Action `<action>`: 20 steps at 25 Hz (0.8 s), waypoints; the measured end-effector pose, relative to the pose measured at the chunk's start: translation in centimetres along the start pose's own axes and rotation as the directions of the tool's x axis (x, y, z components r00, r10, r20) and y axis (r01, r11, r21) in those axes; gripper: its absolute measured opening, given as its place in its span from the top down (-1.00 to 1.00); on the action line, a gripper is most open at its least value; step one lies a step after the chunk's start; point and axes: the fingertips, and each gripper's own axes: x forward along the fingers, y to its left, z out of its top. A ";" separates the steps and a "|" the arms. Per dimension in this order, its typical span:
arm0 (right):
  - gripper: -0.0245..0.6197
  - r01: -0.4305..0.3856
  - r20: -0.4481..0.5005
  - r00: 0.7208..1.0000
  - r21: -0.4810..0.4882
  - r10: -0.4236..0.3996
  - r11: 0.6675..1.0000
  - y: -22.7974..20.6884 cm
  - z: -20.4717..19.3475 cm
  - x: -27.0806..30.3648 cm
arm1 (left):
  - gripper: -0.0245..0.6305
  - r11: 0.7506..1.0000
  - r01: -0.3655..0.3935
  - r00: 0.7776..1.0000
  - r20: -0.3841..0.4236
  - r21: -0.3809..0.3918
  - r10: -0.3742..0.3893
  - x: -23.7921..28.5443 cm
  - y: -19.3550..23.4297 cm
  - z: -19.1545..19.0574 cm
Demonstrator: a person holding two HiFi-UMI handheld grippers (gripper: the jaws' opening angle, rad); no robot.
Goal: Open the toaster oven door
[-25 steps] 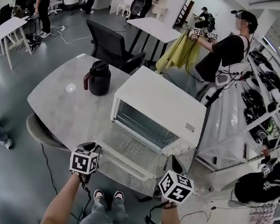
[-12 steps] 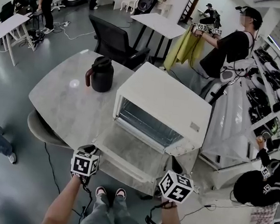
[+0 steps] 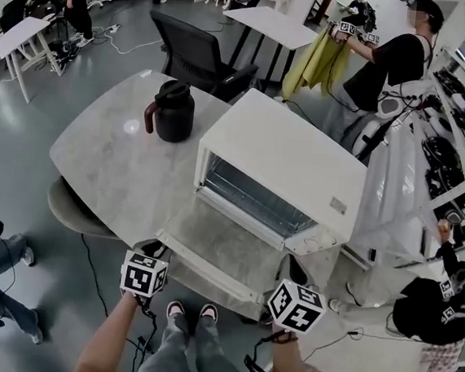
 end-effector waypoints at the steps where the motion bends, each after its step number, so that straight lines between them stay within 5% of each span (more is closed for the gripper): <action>1: 0.91 -0.002 -0.006 1.000 0.001 0.002 1.000 0.1 -0.3 0.2 | 0.68 1.000 0.000 1.000 0.001 0.007 0.000 0.1 0.0 -0.2; 20: 0.91 -0.007 -0.086 0.996 -0.003 0.007 1.000 1.6 -3.5 3.6 | 0.66 0.990 0.018 1.000 -0.027 0.138 -0.014 2.0 0.9 -2.6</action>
